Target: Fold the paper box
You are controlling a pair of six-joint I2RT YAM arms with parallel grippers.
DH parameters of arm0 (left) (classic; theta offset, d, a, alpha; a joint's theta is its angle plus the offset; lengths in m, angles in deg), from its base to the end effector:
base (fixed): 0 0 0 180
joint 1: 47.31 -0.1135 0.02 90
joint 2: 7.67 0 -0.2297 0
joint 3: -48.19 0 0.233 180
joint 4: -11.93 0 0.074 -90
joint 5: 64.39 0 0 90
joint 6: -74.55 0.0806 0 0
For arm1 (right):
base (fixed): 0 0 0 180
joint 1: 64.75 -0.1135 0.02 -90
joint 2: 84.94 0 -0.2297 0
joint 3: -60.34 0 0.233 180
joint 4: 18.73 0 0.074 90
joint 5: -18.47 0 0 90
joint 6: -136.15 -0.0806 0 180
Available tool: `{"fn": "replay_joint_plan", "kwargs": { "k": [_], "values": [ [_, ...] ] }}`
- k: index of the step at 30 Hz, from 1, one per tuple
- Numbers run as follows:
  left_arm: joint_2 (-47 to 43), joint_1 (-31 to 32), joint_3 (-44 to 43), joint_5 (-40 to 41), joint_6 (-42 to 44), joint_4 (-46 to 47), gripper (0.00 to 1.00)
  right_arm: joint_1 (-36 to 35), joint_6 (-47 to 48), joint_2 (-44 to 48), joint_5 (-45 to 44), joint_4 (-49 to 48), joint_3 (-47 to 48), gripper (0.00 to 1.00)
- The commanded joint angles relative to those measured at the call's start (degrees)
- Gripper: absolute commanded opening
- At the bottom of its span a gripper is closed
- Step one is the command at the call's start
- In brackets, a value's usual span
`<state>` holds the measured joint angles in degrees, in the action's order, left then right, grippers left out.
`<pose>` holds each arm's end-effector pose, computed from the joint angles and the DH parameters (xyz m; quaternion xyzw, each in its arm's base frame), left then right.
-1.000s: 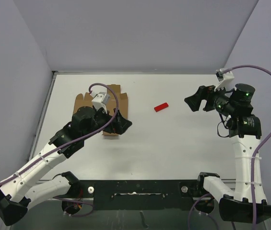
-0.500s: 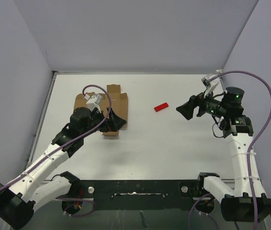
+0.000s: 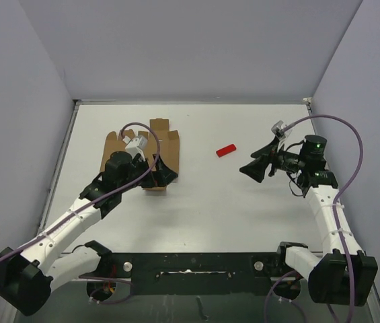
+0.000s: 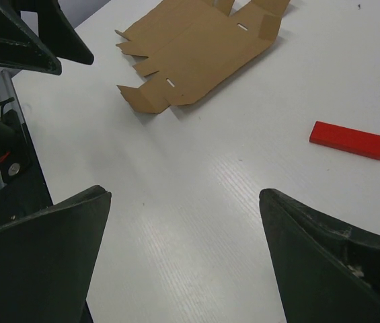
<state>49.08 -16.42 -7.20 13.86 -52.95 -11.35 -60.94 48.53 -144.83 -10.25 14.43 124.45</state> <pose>0.2198 -0.1506 0.2363 0.0069 0.8391 -0.3731 0.3958 0.2400 0.0549 0.2748 -0.2496 0.7443 0.4147 0.4601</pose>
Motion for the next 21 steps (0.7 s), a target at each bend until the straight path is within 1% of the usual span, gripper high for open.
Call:
{"fn": "replay_joint_plan", "kwargs": {
  "k": [1,5,8,11,13,15,17,19,21],
  "values": [
    [2.0,-0.4,-0.8,1.8,2.2,2.7,0.98,2.0,-2.5,0.4,5.7,-8.9,-1.8,0.98],
    [6.8,-0.5,-4.0,2.7,4.8,2.3,0.98,1.8,-0.3,-0.3,6.0,-7.3,-2.4,0.98],
    [10.5,-1.0,-7.3,3.9,8.5,2.5,0.98,1.5,2.6,-1.3,4.5,-3.7,-1.0,0.98],
    [14.5,-3.5,-11.4,4.0,11.6,1.0,0.98,1.1,4.5,-2.0,3.3,-1.2,0.2,0.98],
    [17.3,-5.9,-13.6,2.8,12.2,-0.1,0.98,0.9,4.7,-2.5,3.2,-0.5,0.4,0.98],
    [19.9,-8.0,-15.2,2.5,11.2,-1.2,0.97,0.8,4.7,-2.6,3.1,-0.5,0.3,0.98],
    [20.9,-10.8,-15.7,3.8,7.4,-2.2,0.97,0.7,4.6,-2.6,3.1,-0.5,0.1,0.98],
    [19.8,-13.8,-14.5,3.1,4.8,-1.7,0.97,0.6,4.3,-2.6,3.0,-0.9,-0.2,0.98],
    [17.3,-17.8,-11.1,1.7,3.4,-0.1,0.97,0.5,4.2,-2.6,2.7,-1.0,-0.3,0.98]
  ]
}}
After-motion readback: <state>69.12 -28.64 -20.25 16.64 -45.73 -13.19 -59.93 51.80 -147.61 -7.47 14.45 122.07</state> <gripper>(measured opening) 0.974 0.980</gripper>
